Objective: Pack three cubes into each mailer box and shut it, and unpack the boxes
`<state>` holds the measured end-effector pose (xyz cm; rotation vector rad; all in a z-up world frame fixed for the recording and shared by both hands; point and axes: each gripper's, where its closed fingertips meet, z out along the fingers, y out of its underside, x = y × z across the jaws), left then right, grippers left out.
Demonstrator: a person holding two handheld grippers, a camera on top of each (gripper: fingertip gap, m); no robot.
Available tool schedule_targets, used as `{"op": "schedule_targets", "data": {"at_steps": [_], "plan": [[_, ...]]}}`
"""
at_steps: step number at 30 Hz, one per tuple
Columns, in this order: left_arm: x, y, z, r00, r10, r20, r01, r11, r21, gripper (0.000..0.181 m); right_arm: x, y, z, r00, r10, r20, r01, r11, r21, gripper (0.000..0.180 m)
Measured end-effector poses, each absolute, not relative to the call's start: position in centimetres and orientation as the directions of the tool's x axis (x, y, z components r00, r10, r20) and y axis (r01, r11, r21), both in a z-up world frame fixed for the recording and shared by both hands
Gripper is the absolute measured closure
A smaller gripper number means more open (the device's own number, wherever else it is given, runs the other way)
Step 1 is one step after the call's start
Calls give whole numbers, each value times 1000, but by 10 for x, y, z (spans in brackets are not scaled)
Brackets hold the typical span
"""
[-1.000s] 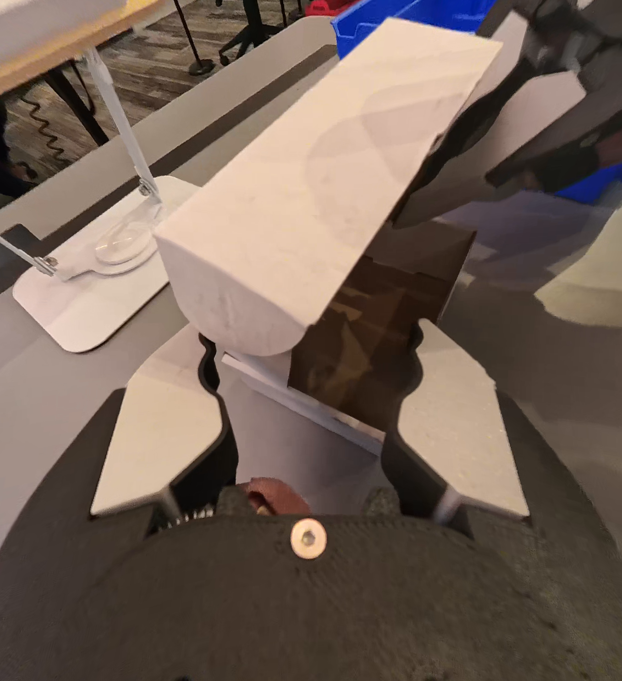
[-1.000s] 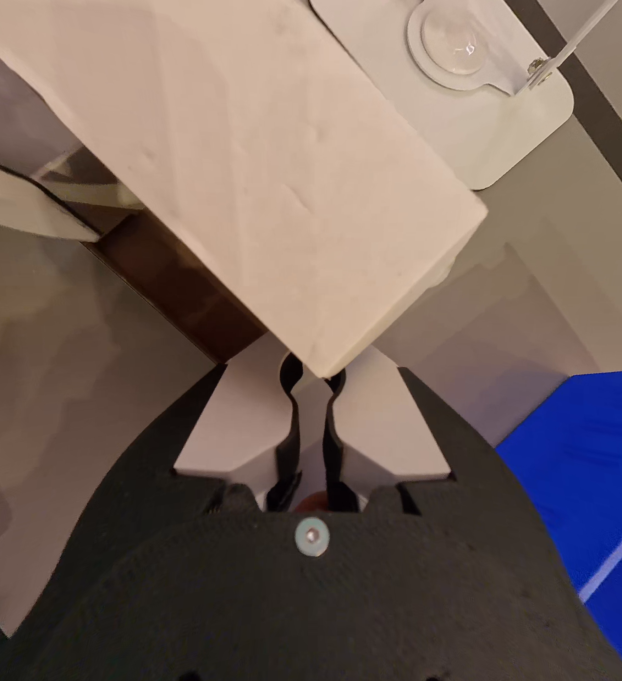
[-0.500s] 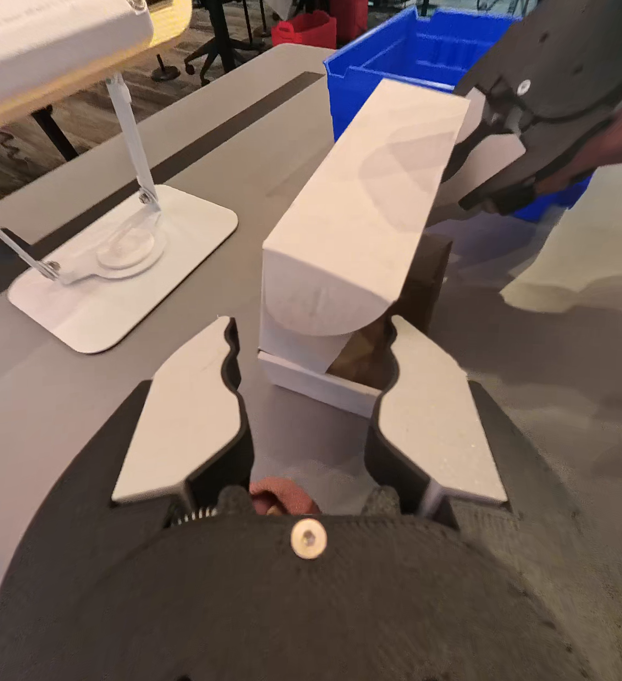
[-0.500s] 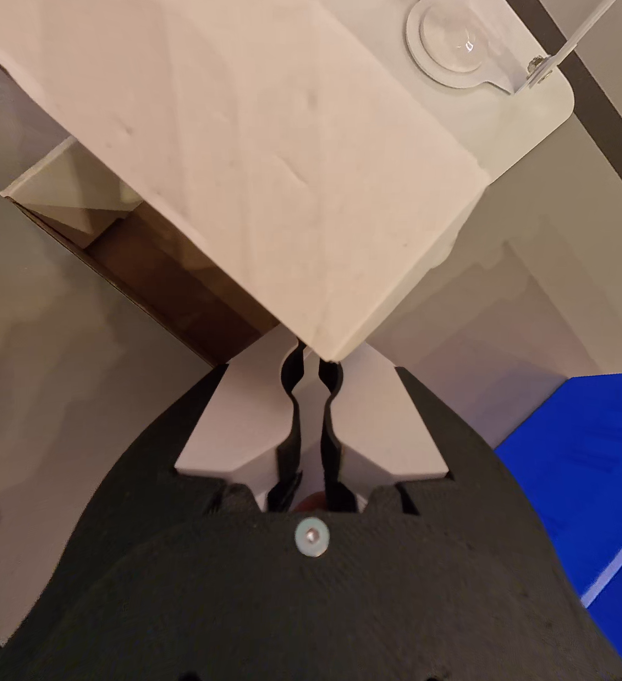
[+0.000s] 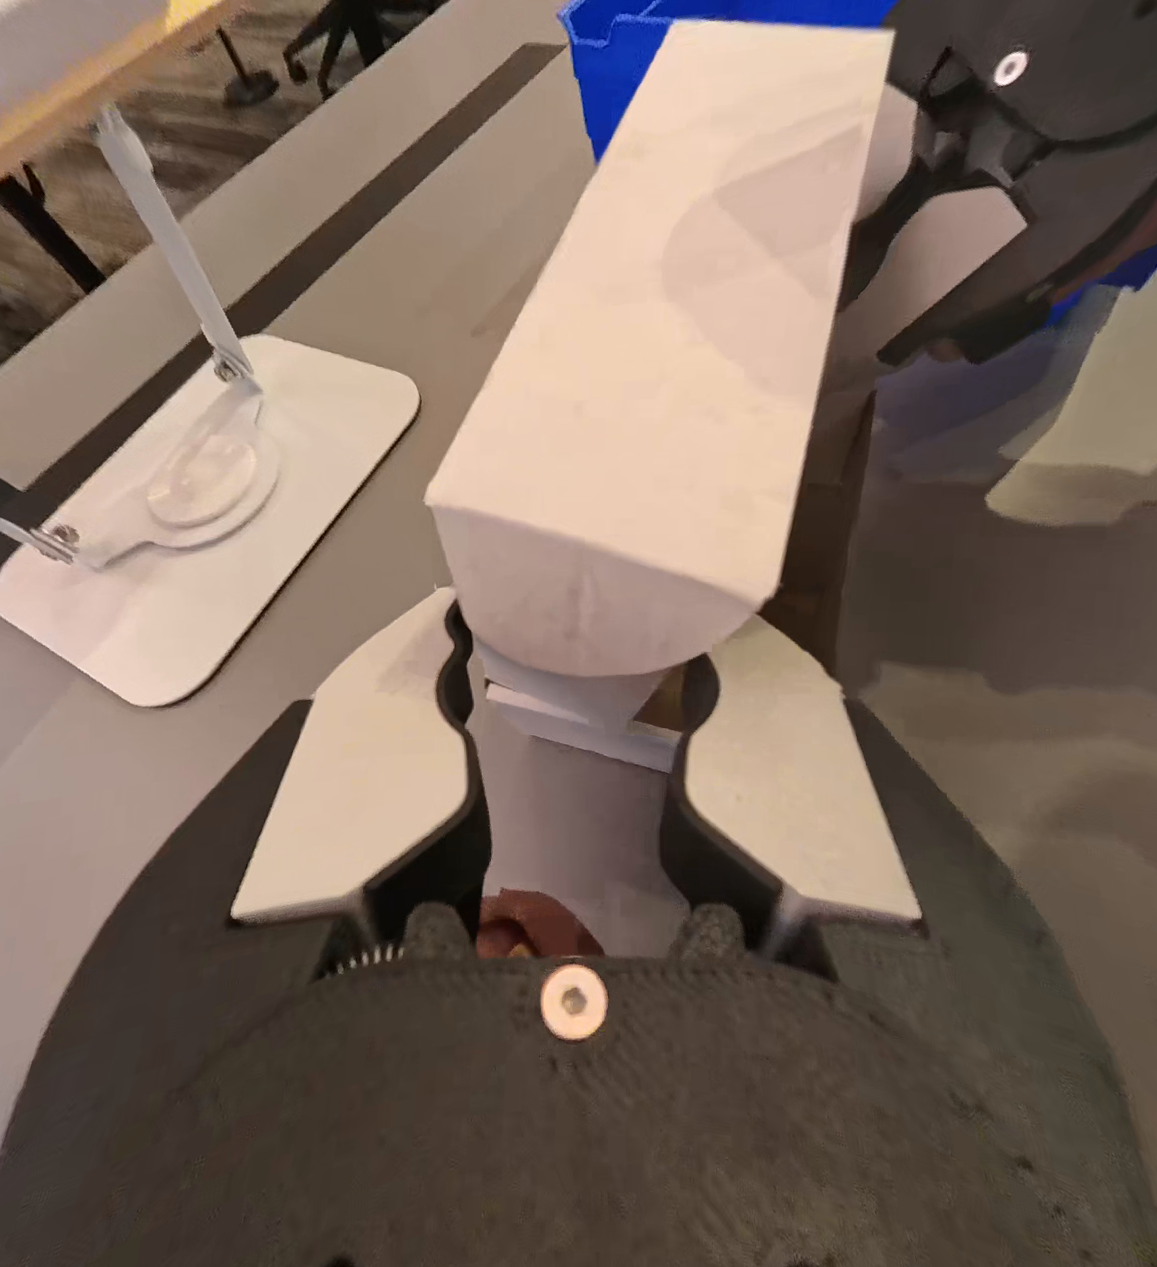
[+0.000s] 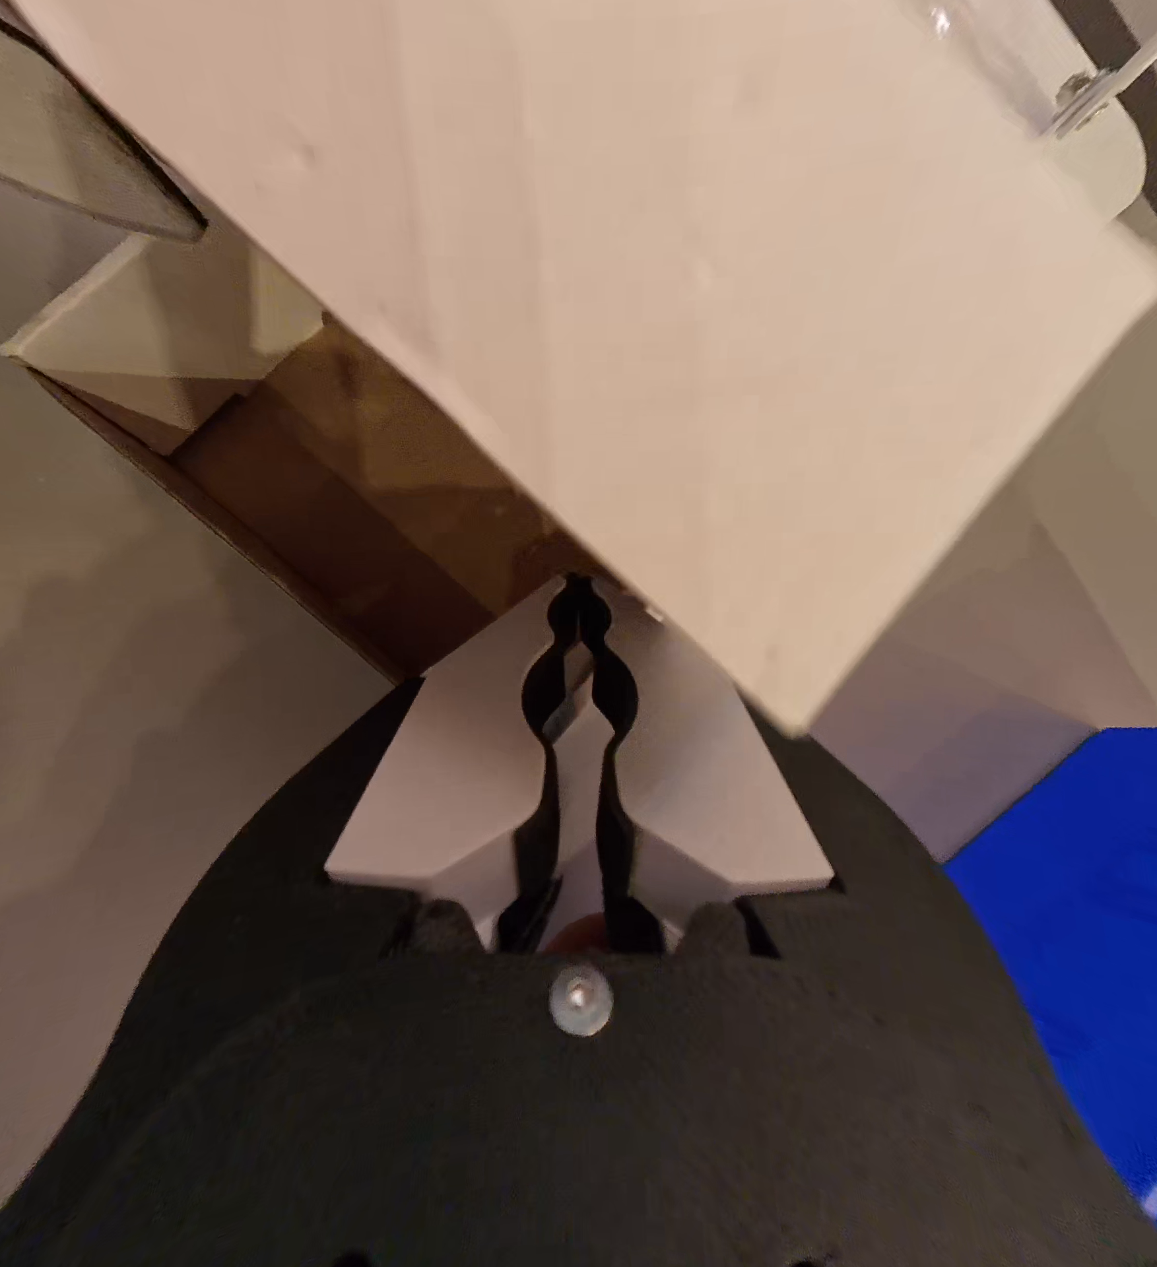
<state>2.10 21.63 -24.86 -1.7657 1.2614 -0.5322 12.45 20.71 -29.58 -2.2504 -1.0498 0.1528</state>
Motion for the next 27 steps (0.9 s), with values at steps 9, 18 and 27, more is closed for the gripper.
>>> {"op": "schedule_targets", "data": {"at_steps": [9,18,27], "plan": [[28,227,-252,502,-854,-136,-509,-164,-845,128,125,205,-293,678,720,147,638,-477,-605,180],[15,237,-245,457,-873,-174,-534,-113,-838,148,153,173,-246,630,756,180,721,-483,-497,136],[18,232,-242,388,-915,-113,-519,-115,-847,147,143,202,-268,353,880,317,885,-204,-419,115]]}}
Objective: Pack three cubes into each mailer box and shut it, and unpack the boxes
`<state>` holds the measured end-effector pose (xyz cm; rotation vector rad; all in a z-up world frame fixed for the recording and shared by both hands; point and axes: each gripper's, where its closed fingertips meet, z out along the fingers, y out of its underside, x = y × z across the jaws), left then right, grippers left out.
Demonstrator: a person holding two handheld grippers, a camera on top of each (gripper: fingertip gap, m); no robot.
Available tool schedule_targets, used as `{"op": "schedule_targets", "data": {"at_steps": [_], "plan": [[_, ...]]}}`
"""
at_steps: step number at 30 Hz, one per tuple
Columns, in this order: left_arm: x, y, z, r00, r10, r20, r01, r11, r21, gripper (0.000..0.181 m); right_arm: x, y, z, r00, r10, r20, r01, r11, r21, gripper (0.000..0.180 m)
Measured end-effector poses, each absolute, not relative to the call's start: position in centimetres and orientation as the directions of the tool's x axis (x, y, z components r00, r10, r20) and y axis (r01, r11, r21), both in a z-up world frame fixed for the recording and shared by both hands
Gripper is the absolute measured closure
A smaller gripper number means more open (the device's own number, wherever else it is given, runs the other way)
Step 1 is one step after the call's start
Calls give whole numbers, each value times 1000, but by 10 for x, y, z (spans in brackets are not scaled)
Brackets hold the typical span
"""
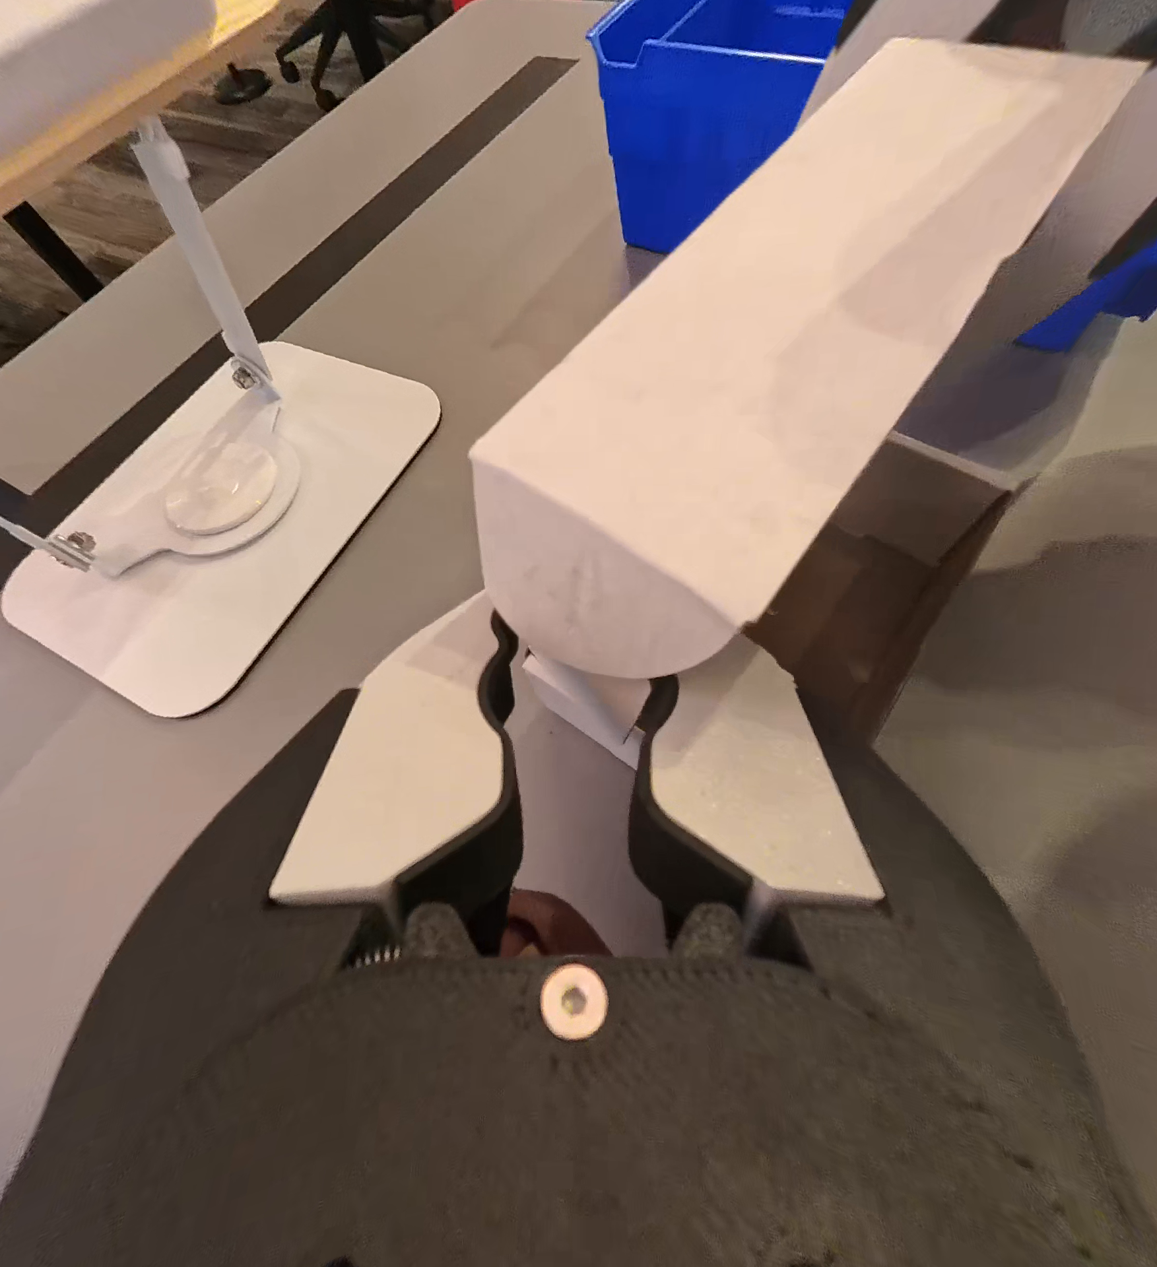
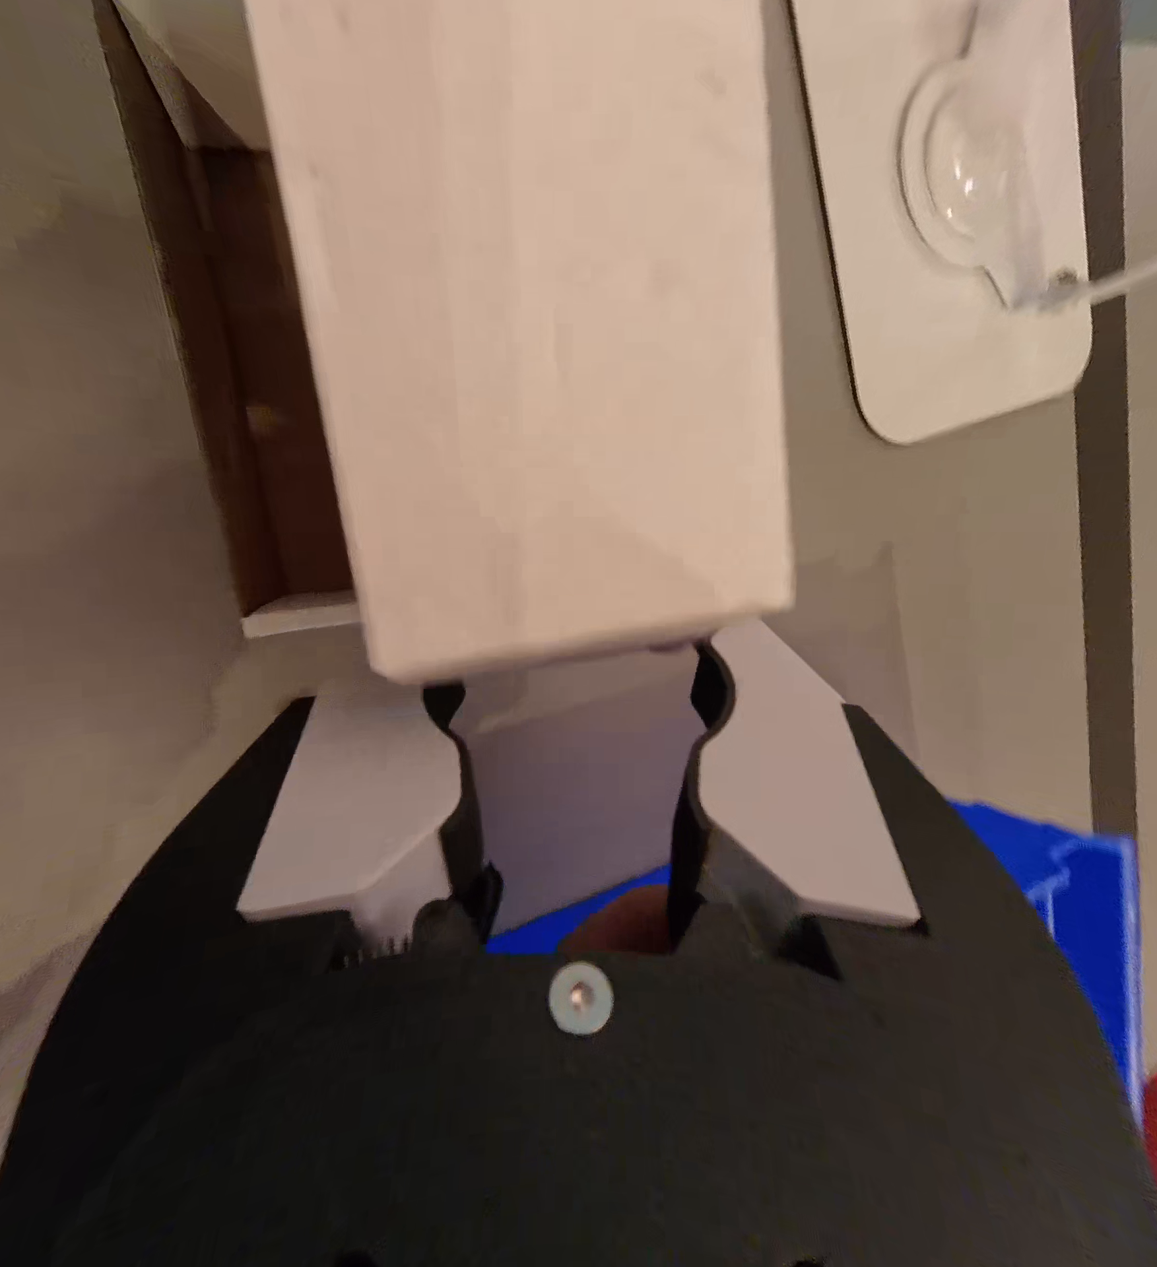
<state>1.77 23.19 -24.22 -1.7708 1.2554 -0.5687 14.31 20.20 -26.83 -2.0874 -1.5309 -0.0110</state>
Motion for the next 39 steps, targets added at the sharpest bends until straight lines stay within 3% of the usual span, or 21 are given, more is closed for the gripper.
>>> {"op": "schedule_targets", "data": {"at_steps": [1,10,18,25,30,39], "plan": [[17,232,-243,393,-914,-101,-518,-129,-846,147,135,202,-269,345,889,301,875,-189,-446,126],[21,239,-241,585,-810,31,-421,-336,-843,143,123,212,-268,506,837,206,771,-333,-543,127],[26,223,-239,555,-827,90,-402,-362,-841,112,120,214,-267,596,786,163,696,-405,-593,128],[-8,217,-230,444,-894,-59,-518,-203,-831,113,121,212,-267,550,818,168,713,-356,-604,127],[-27,239,-218,379,-899,-220,-685,-113,-719,116,122,211,-267,537,828,162,719,-348,-602,127],[-5,275,-248,-105,-931,-349,-799,288,-528,105,117,209,-267,497,854,151,729,-317,-606,127]]}}
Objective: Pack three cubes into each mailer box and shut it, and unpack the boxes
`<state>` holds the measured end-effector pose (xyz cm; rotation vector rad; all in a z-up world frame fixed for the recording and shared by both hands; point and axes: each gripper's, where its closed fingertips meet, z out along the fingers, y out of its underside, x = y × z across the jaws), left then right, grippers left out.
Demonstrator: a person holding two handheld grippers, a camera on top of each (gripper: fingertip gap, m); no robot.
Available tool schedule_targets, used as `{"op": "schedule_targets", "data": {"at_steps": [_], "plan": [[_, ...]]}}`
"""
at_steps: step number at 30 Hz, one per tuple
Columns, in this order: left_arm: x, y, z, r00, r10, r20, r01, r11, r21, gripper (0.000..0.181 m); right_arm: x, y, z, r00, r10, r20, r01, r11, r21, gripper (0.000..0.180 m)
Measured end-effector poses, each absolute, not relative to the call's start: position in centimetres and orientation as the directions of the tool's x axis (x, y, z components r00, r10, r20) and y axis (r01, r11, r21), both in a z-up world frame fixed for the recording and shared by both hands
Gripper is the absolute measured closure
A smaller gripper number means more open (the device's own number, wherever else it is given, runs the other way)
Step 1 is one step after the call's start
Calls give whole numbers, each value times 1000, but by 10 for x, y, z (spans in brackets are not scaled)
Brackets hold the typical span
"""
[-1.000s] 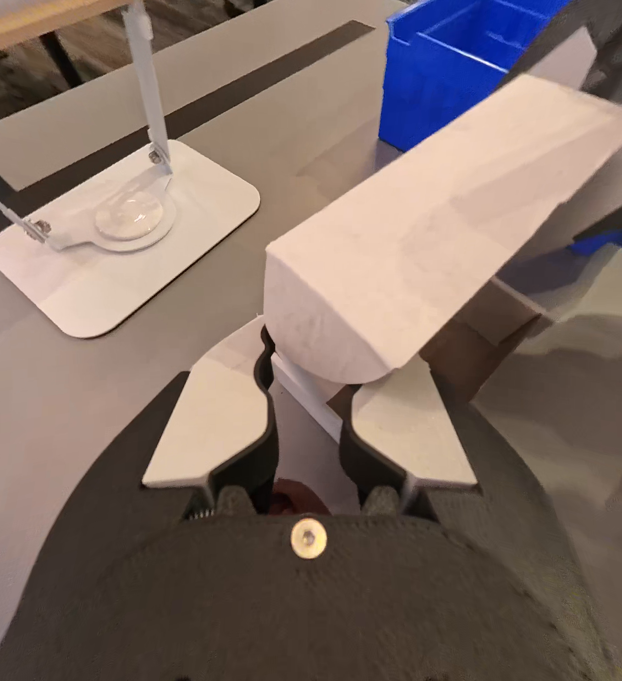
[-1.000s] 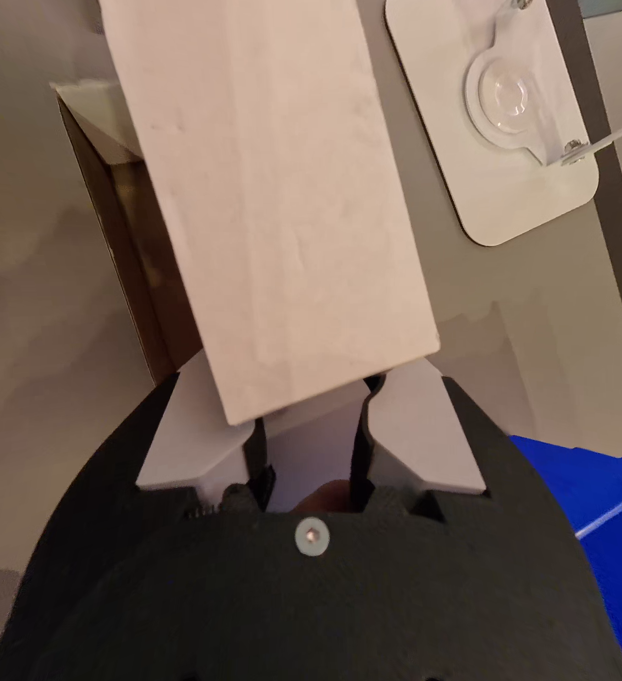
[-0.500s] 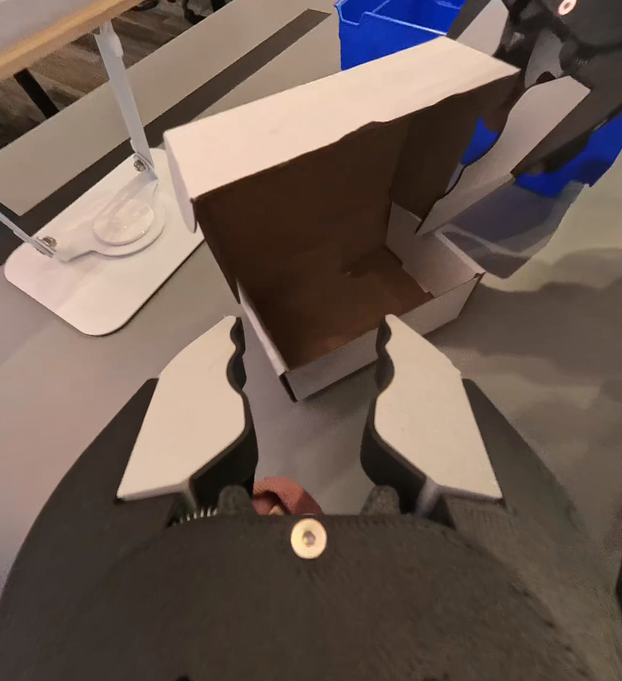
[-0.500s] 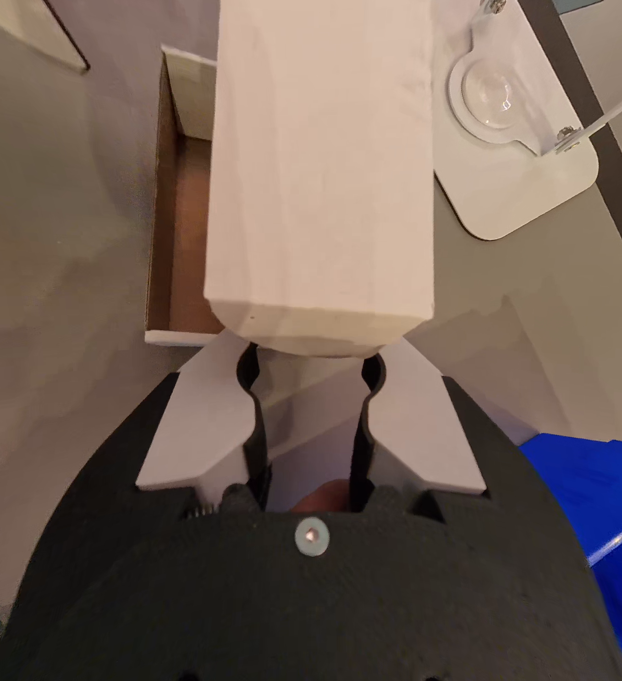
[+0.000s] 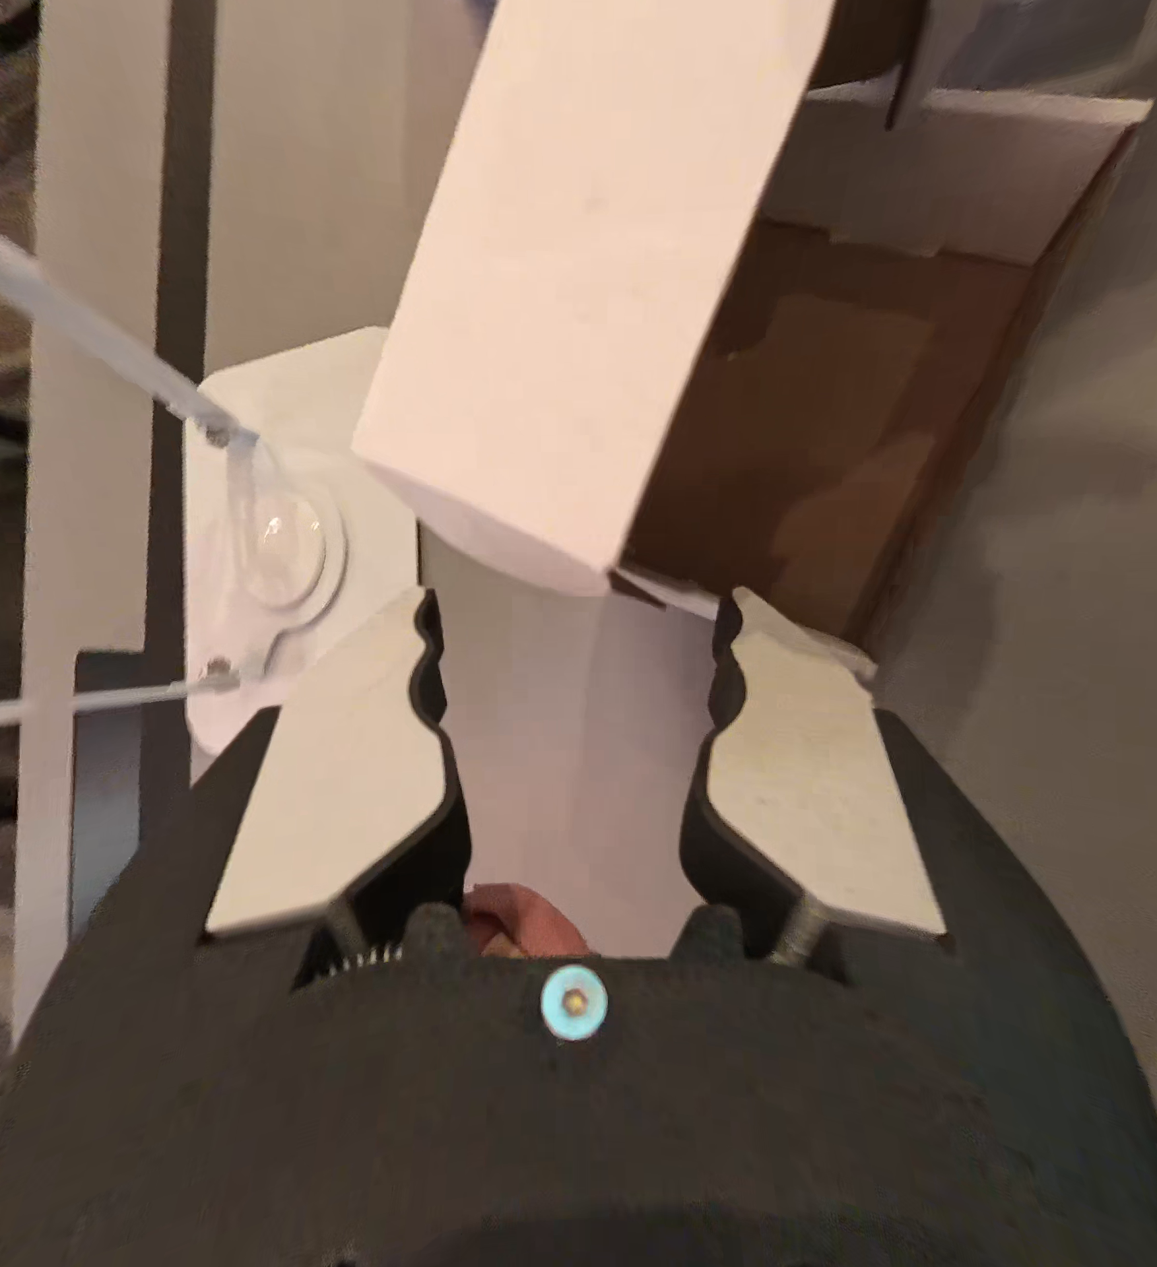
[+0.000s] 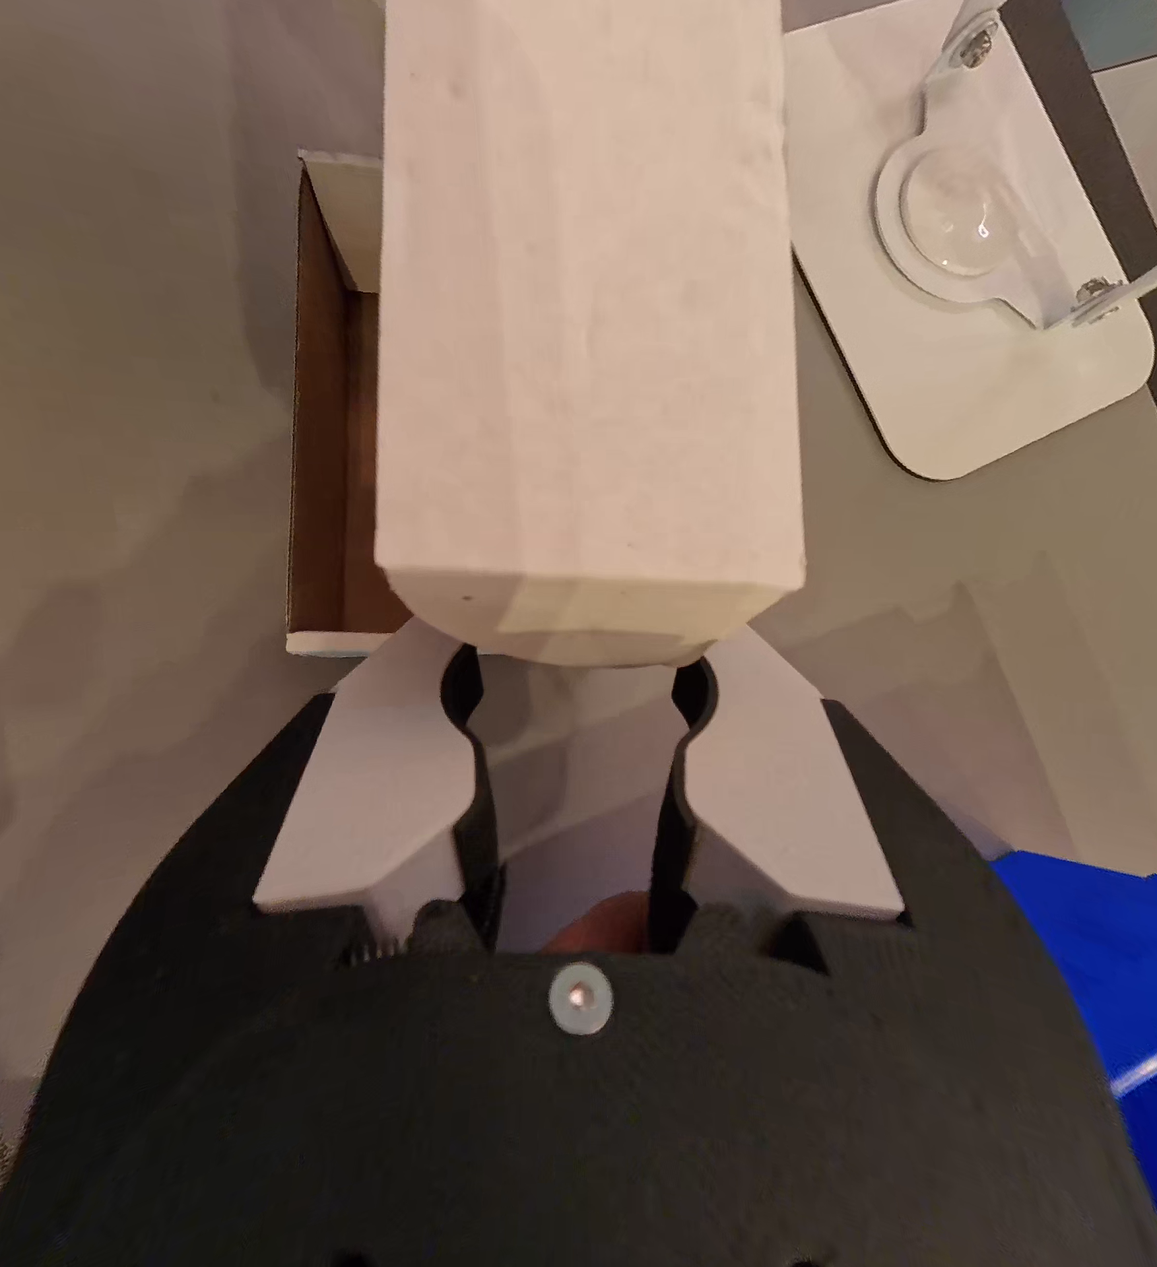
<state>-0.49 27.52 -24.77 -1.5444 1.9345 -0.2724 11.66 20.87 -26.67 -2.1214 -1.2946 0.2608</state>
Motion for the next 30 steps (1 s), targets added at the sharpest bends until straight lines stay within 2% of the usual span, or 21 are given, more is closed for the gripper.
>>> {"op": "schedule_targets", "data": {"at_steps": [3,8,14,17,19,23,30], "plan": [[6,270,-257,-203,-947,-248,-765,312,-563,105,114,209,-267,485,862,148,735,-310,-603,127],[20,264,-260,-215,-960,-181,-738,281,-613,122,115,212,-269,475,865,159,757,-309,-576,127],[27,265,-258,45,-989,-142,-758,59,-649,124,115,216,-269,527,840,130,720,-361,-592,128],[30,261,-258,211,-973,-91,-729,-95,-678,120,115,217,-271,560,812,166,719,-376,-585,128],[31,258,-257,273,-956,-110,-709,-123,-694,118,115,216,-271,574,796,195,719,-375,-585,128],[26,249,-260,312,-938,-149,-696,-119,-708,114,112,208,-274,553,793,256,752,-343,-564,128],[17,223,-264,221,-942,-251,-733,10,-681,104,109,192,-279,479,821,309,807,-274,-523,128]]}}
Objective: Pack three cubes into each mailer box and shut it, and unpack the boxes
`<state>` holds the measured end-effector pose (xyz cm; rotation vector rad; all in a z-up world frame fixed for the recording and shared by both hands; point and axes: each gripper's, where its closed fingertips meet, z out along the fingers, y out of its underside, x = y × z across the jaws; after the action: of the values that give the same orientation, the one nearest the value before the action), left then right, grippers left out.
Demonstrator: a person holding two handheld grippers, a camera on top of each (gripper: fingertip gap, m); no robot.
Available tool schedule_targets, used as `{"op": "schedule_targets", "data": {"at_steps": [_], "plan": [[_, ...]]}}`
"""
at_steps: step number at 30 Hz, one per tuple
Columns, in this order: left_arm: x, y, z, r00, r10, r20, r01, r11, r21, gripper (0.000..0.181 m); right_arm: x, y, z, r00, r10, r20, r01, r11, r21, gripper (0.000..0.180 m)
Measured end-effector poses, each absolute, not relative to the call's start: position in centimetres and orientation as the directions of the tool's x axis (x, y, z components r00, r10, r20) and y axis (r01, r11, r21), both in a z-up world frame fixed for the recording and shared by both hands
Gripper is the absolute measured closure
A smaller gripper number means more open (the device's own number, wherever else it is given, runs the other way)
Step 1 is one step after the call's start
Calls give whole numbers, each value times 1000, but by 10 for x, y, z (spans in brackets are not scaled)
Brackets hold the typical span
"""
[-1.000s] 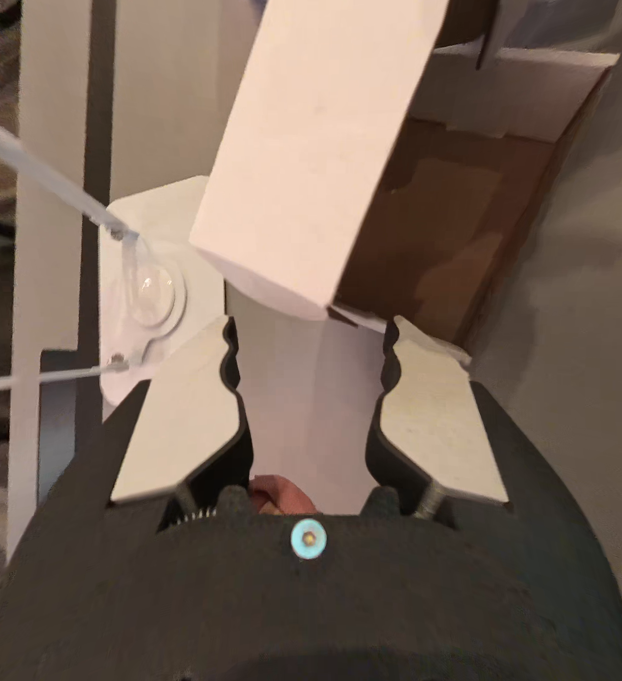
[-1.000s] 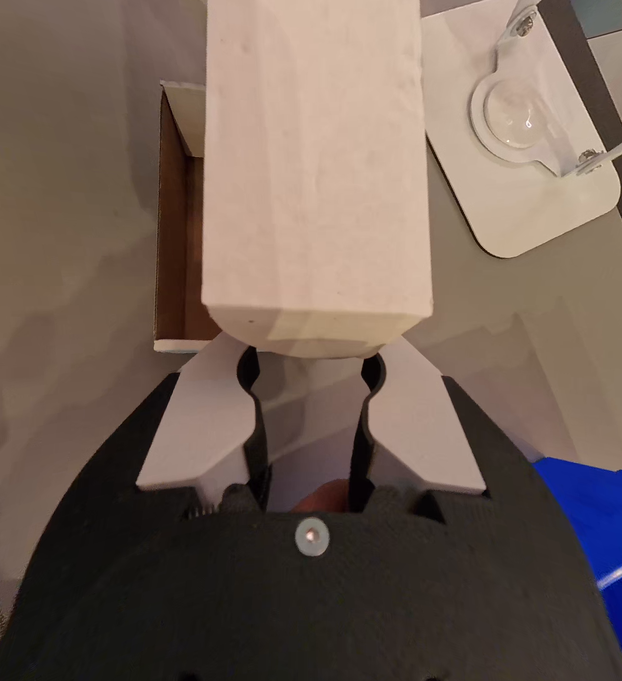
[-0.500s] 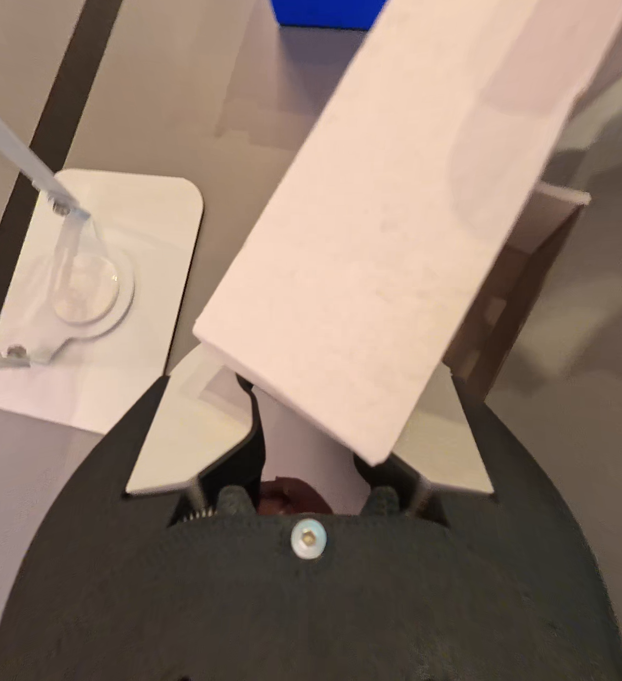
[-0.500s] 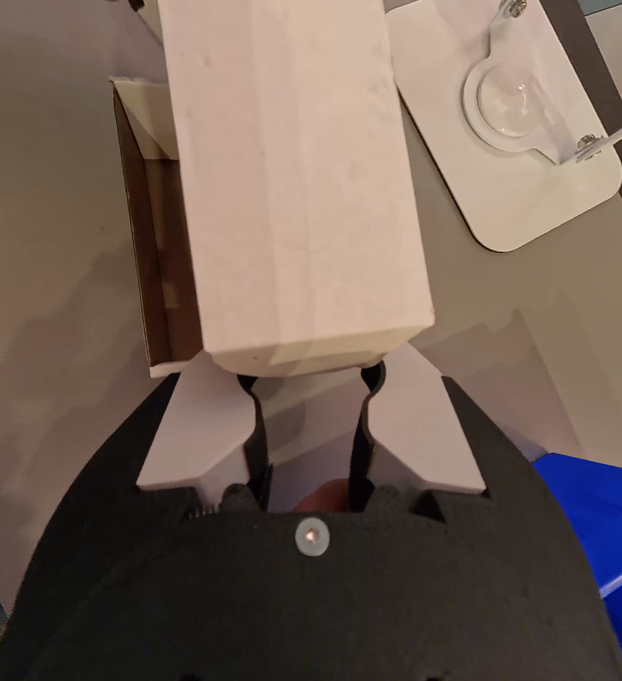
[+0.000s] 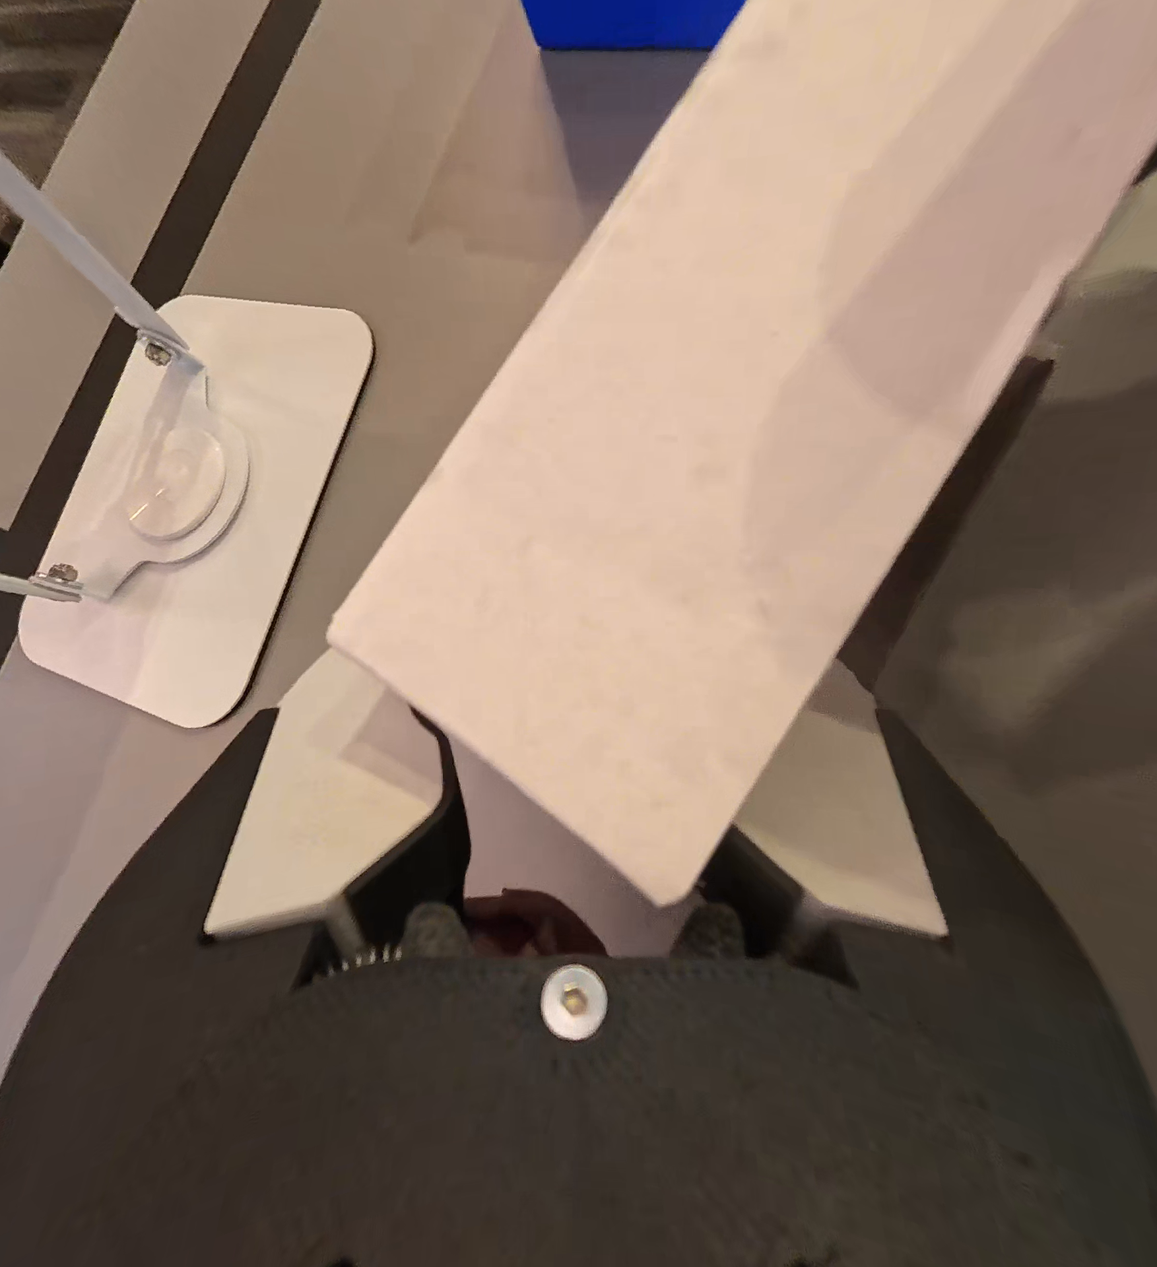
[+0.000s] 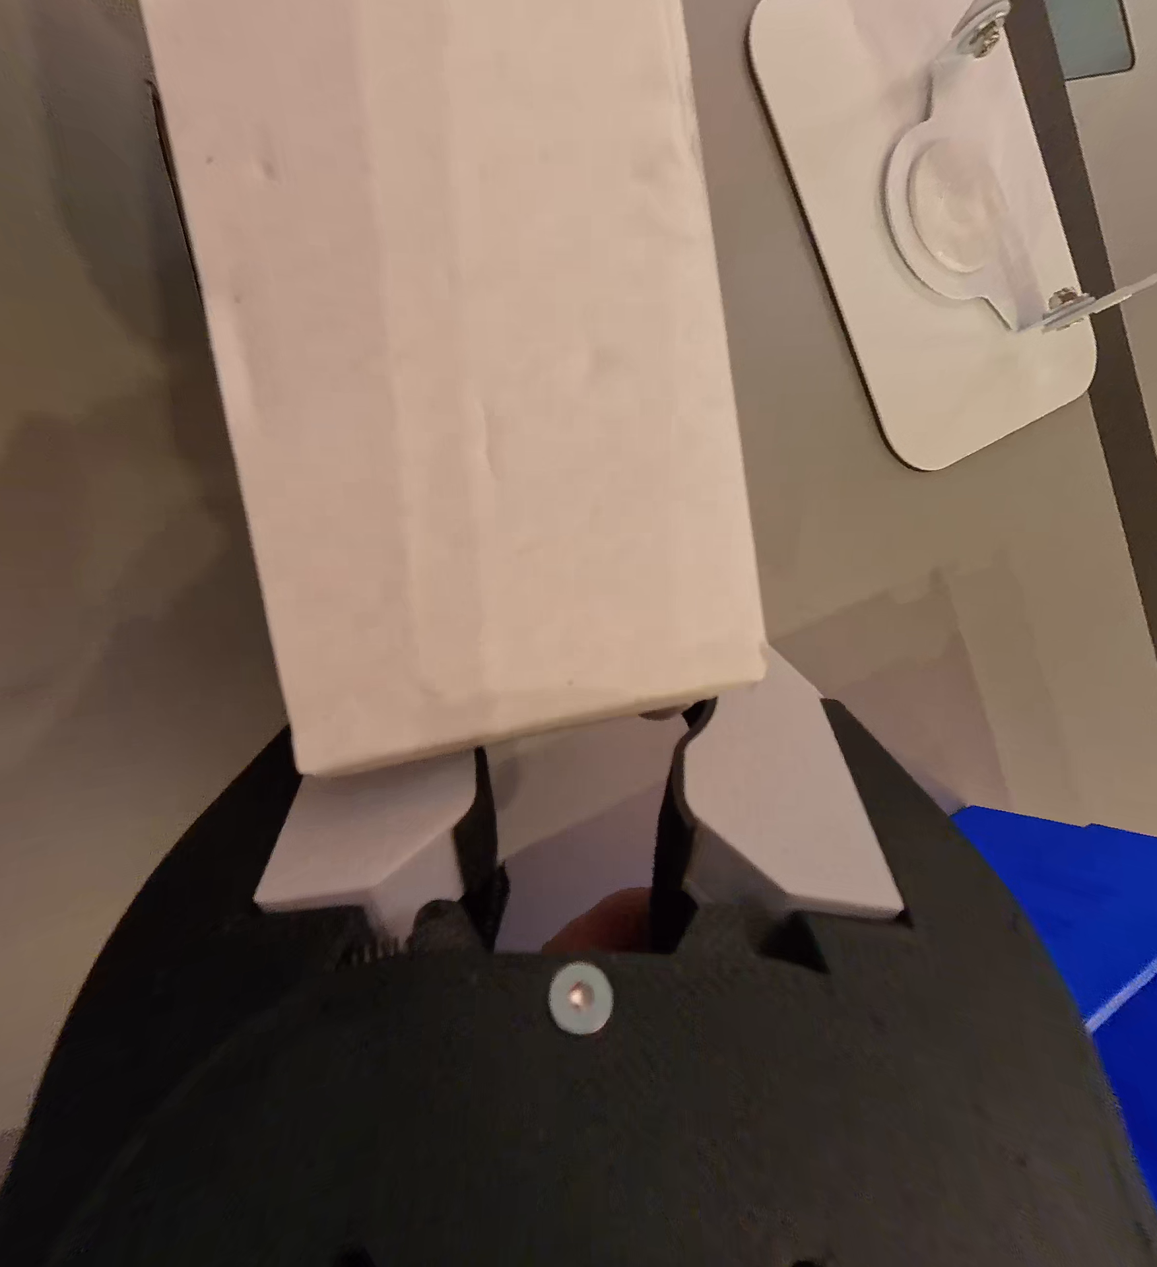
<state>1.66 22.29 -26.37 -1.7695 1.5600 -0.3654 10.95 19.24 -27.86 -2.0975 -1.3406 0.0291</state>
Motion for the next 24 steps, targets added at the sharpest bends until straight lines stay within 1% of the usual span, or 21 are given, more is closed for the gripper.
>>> {"op": "schedule_targets", "data": {"at_steps": [4,5,7,9,11,13,18,20,21,24], "plan": [[13,207,-266,148,-952,-269,-743,73,-665,90,108,186,-279,460,829,318,815,-253,-521,127],[12,200,-266,129,-960,-249,-739,74,-670,84,108,185,-279,454,833,317,817,-246,-522,128],[11,191,-266,102,-969,-225,-727,82,-681,77,107,182,-279,439,839,322,823,-231,-519,128],[9,183,-267,66,-966,-248,-730,123,-673,69,106,180,-280,423,843,333,831,-215,-513,127],[8,178,-269,51,-955,-291,-732,162,-662,65,107,179,-280,405,846,347,843,-199,-499,128],[7,176,-269,51,-940,-337,-734,194,-651,66,107,177,-280,396,849,349,846,-189,-499,128],[8,166,-266,70,-923,-377,-724,213,-656,67,108,175,-281,379,851,362,855,-172,-489,127],[8,163,-267,100,-926,-365,-722,185,-666,69,107,174,-282,384,852,355,850,-176,-496,127],[6,165,-267,124,-923,-365,-730,164,-664,76,106,173,-282,386,853,351,848,-179,-499,127],[4,160,-265,149,-946,-287,-700,104,-707,79,105,172,-281,386,857,342,845,-179,-504,127]]}}
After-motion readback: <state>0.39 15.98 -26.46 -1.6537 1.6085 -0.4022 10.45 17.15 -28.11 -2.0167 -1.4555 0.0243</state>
